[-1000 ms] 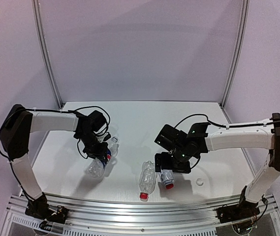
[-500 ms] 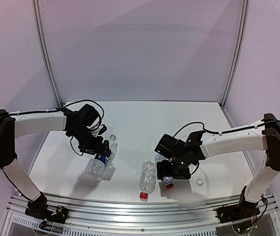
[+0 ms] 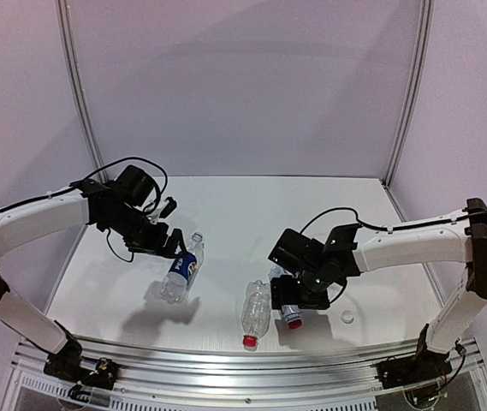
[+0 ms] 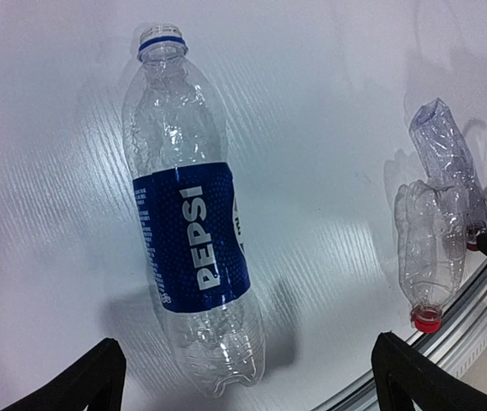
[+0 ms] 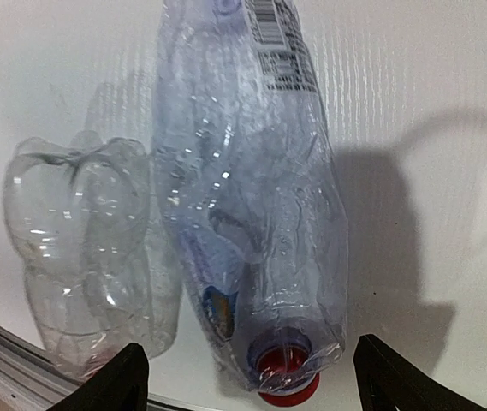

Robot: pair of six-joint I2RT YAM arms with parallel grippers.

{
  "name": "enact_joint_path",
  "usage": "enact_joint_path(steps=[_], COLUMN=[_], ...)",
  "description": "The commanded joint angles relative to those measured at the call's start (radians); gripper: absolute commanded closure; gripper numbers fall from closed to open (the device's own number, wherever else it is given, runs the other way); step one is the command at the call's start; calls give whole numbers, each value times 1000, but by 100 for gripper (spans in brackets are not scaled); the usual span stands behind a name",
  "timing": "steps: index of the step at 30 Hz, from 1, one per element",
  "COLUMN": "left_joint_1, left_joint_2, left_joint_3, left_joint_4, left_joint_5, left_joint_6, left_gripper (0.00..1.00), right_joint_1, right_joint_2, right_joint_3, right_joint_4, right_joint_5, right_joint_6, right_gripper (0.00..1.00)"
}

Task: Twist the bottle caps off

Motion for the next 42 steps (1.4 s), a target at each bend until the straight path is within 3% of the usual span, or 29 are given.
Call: enact_joint_path(steps=[1, 7, 13, 24, 42], left_joint_1=[7, 7, 6, -3, -29], left_joint_2=[-51, -106, -172, -340, -435], left_joint_3=[-3, -26, -54, -173, -216], left_joint_4=[-34, -31, -27, -50, -76], left_joint_5=[-29, -39, -37, -44, -36], left_joint_6=[26, 28, 44, 60, 51], left_gripper=[1, 2, 3, 5, 7], right_joint_1=[14, 14, 15, 10, 4], right_joint_2=[-62, -34, 83, 239, 376], right_joint_3=[77, 135, 183, 296, 441], right_joint_4=[-50, 18, 89, 22, -109], right_joint_5=[35, -11, -90, -90, -100], right_joint_6=[-2, 13, 145, 236, 191], right_gripper=[16, 16, 17, 18, 35])
